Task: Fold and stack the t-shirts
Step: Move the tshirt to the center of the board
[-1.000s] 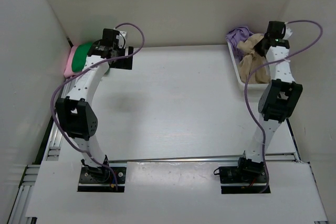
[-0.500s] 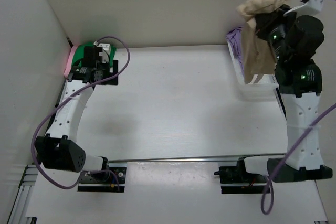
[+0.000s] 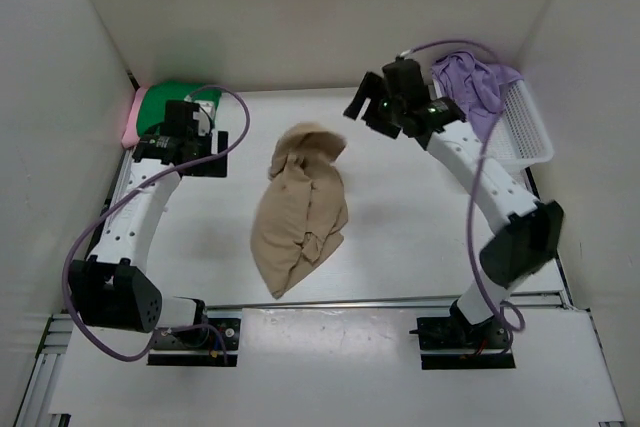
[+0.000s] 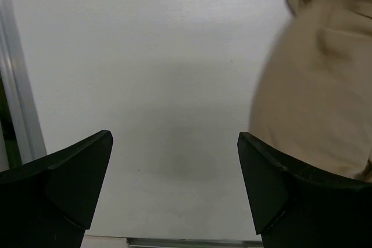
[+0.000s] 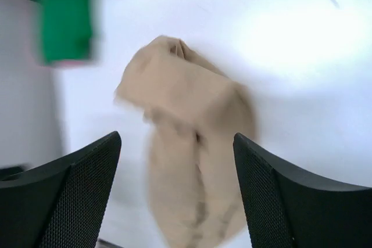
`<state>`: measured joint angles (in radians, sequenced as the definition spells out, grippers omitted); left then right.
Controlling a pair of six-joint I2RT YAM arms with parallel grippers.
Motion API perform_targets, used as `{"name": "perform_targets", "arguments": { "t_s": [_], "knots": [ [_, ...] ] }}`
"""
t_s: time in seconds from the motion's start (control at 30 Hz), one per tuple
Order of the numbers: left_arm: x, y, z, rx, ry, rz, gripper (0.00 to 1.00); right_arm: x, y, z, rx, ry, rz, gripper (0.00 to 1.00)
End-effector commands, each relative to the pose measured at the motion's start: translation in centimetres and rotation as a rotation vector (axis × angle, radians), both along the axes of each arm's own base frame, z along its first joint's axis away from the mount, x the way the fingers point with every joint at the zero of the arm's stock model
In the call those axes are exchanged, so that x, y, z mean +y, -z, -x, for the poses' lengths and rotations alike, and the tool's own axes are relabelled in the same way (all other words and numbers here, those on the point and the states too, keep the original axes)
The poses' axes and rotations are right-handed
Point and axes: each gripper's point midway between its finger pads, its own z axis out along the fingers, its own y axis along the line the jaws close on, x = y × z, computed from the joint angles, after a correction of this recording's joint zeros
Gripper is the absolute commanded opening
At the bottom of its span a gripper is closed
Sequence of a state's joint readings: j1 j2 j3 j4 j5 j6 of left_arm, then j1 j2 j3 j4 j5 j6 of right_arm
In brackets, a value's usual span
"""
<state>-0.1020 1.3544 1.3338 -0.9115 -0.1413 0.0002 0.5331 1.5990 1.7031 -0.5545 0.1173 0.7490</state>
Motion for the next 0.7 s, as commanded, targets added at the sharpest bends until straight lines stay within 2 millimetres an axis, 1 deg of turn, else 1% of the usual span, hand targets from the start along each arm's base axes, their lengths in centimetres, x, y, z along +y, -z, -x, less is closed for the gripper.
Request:
{"name": "perform_targets", "arguments": {
  "t_s": [0.0, 0.03, 0.07, 0.1, 0.13, 0.17, 0.2, 0.23, 0.27, 0.3, 0.33, 0.37, 0.4, 0.43, 0.47, 0.5, 0.53, 0.57, 0.6, 0.63, 0.67],
  "knots": [
    [-2.1, 3.6, 2.2, 0.123, 0.073, -0.008, 1.00, -3.7, 8.2, 2.1, 0.300, 0.069, 0.162, 0.82],
    [-3.0, 4.5, 2.9, 0.150, 0.108, -0.014, 1.00, -4.3, 11.1, 3.2, 0.361, 0.061, 0.209, 0.82],
    [-3.4, 6.6, 4.3, 0.210, 0.127, -0.025, 1.00, -4.4, 12.4, 3.7, 0.367, 0.031, 0.231, 0.82],
    [-3.7, 7.9, 5.0, 0.251, 0.144, -0.034, 1.00, -3.7, 12.6, 3.8, 0.343, -0.008, 0.198, 0.82],
    [-4.4, 9.1, 5.8, 0.292, 0.173, -0.045, 1.00, -3.0, 13.9, 4.5, 0.368, -0.041, 0.190, 0.80],
    [-4.4, 10.6, 7.1, 0.340, 0.187, -0.057, 1.00, -3.2, 16.0, 5.8, 0.408, -0.069, 0.198, 0.80],
    [-4.9, 11.5, 7.5, 0.366, 0.204, -0.053, 1.00, -2.4, 16.5, 6.0, 0.393, -0.103, 0.184, 0.79],
    [-5.3, 12.5, 8.1, 0.404, 0.222, -0.044, 1.00, -2.1, 17.1, 6.3, 0.402, -0.123, 0.169, 0.79],
    [-5.9, 13.1, 8.6, 0.431, 0.245, -0.029, 1.00, -0.8, 18.5, 7.2, 0.443, -0.187, 0.154, 0.75],
    [-6.5, 13.6, 9.1, 0.458, 0.261, 0.002, 1.00, 0.1, 19.4, 7.9, 0.464, -0.223, 0.147, 0.75],
    [-8.0, 13.9, 9.7, 0.486, 0.302, 0.084, 1.00, 1.0, 19.8, 8.0, 0.461, -0.260, 0.138, 0.74],
    [-9.0, 14.2, 10.1, 0.510, 0.330, 0.124, 1.00, 2.2, 21.4, 8.8, 0.500, -0.300, 0.145, 0.74],
    [-9.8, 14.3, 10.5, 0.528, 0.350, 0.165, 1.00, 2.9, 21.9, 9.1, 0.511, -0.334, 0.152, 0.74],
    [-10.4, 14.3, 10.8, 0.544, 0.365, 0.201, 1.00, 4.3, 21.6, 9.0, 0.496, -0.377, 0.141, 0.74],
    [-11.4, 14.7, 11.3, 0.579, 0.391, 0.243, 1.00, 5.5, 23.1, 9.6, 0.530, -0.409, 0.156, 0.75],
    [-12.0, 14.7, 11.3, 0.588, 0.407, 0.254, 1.00, 6.3, 23.4, 9.8, 0.543, -0.432, 0.150, 0.75],
    [-12.0, 15.1, 11.4, 0.603, 0.404, 0.252, 1.00, 7.1, 23.7, 10.1, 0.557, -0.458, 0.141, 0.75],
    [-12.4, 15.7, 11.8, 0.637, 0.415, 0.254, 1.00, 8.4, 24.4, 10.3, 0.568, -0.491, 0.137, 0.75],
    [-12.6, 16.1, 11.7, 0.639, 0.422, 0.242, 1.00, 8.9, 24.7, 10.7, 0.586, -0.501, 0.131, 0.75],
    [-12.2, 16.8, 12.0, 0.663, 0.412, 0.228, 0.97, 8.9, 25.4, 10.8, 0.608, -0.488, 0.130, 0.75],
    [-12.1, 17.3, 11.9, 0.671, 0.407, 0.218, 0.84, 9.3, 26.3, 11.4, 0.633, -0.492, 0.140, 0.73]
  ]
}}
